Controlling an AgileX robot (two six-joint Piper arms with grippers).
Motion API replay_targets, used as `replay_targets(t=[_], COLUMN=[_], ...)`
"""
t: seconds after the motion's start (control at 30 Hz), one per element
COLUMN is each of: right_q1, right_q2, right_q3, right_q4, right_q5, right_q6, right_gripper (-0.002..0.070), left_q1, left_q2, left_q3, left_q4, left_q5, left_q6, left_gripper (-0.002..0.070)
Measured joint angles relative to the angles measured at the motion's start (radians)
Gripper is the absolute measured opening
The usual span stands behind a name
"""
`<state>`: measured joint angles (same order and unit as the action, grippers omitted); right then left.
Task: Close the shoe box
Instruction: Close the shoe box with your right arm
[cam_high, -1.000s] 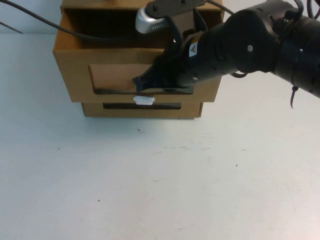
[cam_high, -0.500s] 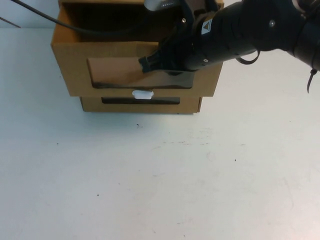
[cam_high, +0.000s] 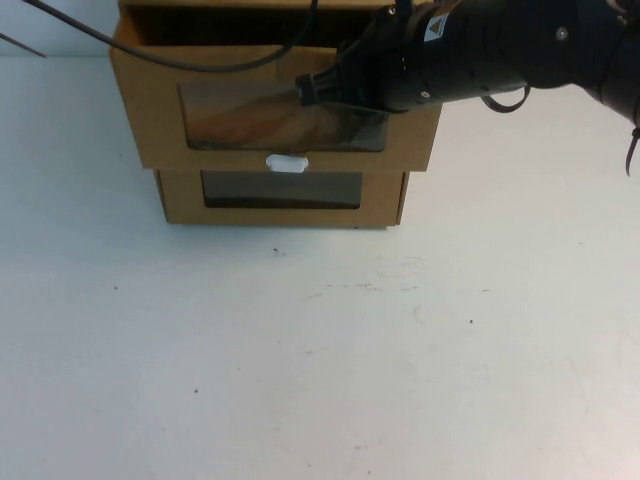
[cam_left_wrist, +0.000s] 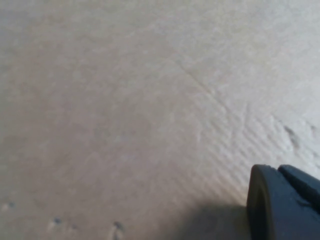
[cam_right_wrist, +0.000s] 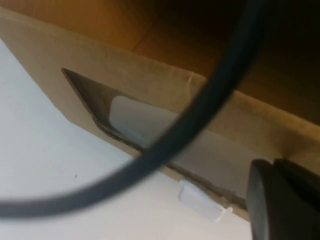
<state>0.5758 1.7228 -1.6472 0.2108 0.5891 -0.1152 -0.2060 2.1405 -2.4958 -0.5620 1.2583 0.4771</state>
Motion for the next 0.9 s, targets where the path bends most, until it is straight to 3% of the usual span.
replay_targets(t=[0.23,0.6,0.9], right_q1=[-0.015,-0.032,-0.055], right_q2=[0.046,0.068,0.072], right_q3=[-0.042,-0.134,-0.138], right_q4=[0.018,0.167,0.178], right_q5=[-0.031,0.112,0.061], right_q6=[-0.007,-0.127,-0.146], right_gripper=[-0.0012,-0.0013,-0.0013], left_q1=[-0.004,-0.004,-0.004], left_q2=[0.000,0.000,0.000], left_q3=[0.000,0.000,0.000], left_q4=[-0.004,-0.004,-0.003], left_q5=[0.000,0.000,0.000], left_q6=[0.000,0.000,0.000], left_gripper=[-0.0005,-0.0005,-0.0005])
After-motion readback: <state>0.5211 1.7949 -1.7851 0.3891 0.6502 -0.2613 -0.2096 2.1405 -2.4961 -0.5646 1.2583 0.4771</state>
